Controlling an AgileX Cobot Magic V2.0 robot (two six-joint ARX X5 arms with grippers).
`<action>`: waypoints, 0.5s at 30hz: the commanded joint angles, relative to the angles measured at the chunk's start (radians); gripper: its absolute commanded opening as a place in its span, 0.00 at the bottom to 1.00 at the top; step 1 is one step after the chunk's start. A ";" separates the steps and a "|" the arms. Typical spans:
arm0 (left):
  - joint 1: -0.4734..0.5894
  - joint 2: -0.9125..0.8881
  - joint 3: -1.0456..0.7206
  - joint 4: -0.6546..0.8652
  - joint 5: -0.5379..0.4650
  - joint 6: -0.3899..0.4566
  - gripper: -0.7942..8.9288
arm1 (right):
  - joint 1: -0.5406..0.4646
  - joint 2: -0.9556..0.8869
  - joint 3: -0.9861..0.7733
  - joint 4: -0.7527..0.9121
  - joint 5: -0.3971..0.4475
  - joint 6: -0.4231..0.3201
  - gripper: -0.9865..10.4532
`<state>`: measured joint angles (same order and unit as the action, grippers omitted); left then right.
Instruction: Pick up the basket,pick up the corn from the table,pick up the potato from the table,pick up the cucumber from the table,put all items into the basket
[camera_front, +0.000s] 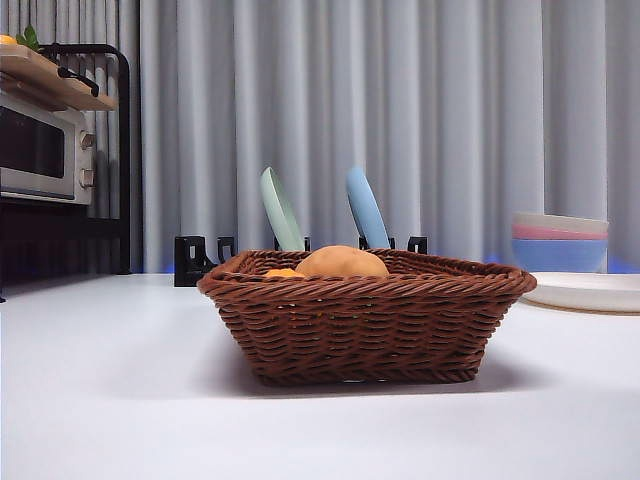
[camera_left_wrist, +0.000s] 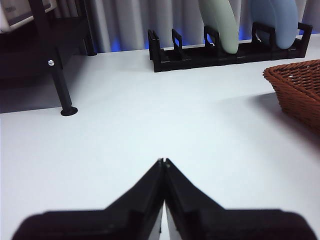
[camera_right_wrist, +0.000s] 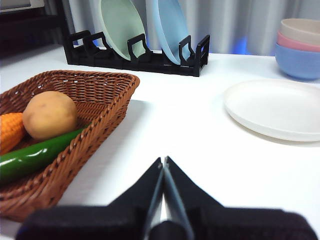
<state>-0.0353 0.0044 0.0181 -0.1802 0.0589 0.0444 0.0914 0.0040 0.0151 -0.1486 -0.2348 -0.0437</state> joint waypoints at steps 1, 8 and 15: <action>0.003 -0.003 -0.014 0.000 -0.004 0.011 0.08 | 0.001 0.000 -0.010 -0.014 0.001 0.058 0.09; 0.003 -0.003 -0.014 0.000 -0.004 0.011 0.08 | 0.001 0.009 -0.010 -0.014 0.004 0.056 0.09; 0.003 -0.002 -0.014 0.000 -0.004 0.011 0.08 | 0.001 0.009 -0.010 -0.014 0.004 0.056 0.09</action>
